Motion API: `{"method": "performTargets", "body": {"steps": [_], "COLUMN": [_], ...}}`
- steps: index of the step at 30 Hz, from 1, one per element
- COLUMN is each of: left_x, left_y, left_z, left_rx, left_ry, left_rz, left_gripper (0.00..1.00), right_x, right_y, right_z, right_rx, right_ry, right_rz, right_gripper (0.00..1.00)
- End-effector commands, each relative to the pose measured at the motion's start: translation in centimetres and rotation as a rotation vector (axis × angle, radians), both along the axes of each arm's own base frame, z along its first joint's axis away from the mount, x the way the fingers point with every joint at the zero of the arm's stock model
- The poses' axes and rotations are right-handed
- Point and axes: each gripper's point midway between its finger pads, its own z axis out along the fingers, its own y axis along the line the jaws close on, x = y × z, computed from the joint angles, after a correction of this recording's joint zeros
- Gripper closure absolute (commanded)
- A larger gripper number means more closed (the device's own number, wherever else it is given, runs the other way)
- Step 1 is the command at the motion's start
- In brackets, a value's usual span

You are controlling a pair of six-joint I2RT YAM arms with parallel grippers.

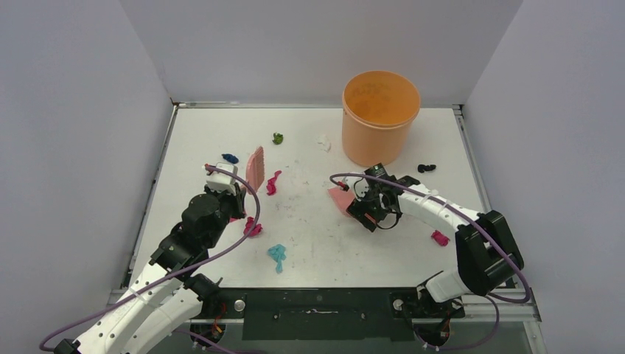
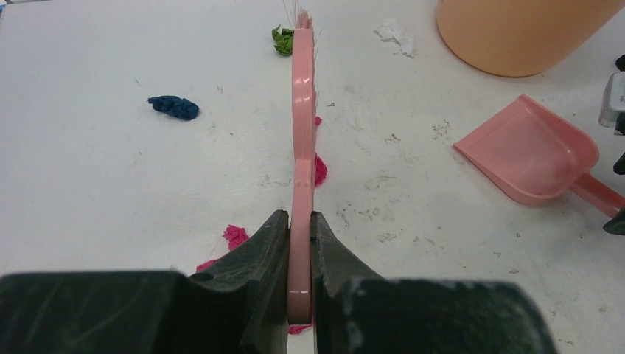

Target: Sweep away the paper scraps from the table

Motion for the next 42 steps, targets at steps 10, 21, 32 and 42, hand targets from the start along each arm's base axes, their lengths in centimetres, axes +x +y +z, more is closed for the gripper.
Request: {"method": "performTargets", "body": {"steps": [10, 21, 32, 42], "left_x": [0.4, 0.5, 0.4, -0.2], "left_y": [-0.6, -0.7, -0.8, -3.8], "left_z": [1.6, 1.5, 1.5, 1.5], "left_rx": [-0.04, -0.041, -0.046, -0.093], "left_ry": [-0.058, -0.054, -0.053, -0.033], "left_rz": [-0.024, -0.026, -0.03, -0.181], "left_gripper": [1.0, 1.0, 1.0, 1.0], "right_x": [1.0, 0.6, 0.7, -1.9], "right_y": [-0.9, -1.1, -1.7, -1.5], "right_z": [0.8, 0.1, 1.1, 9.2], "right_rx": [0.161, 0.153, 0.129, 0.261], "right_ry": [-0.007, 0.005, -0.005, -0.186], "right_rz": [0.016, -0.003, -0.037, 0.151], "right_gripper": [0.39, 0.54, 0.78, 0.9]}}
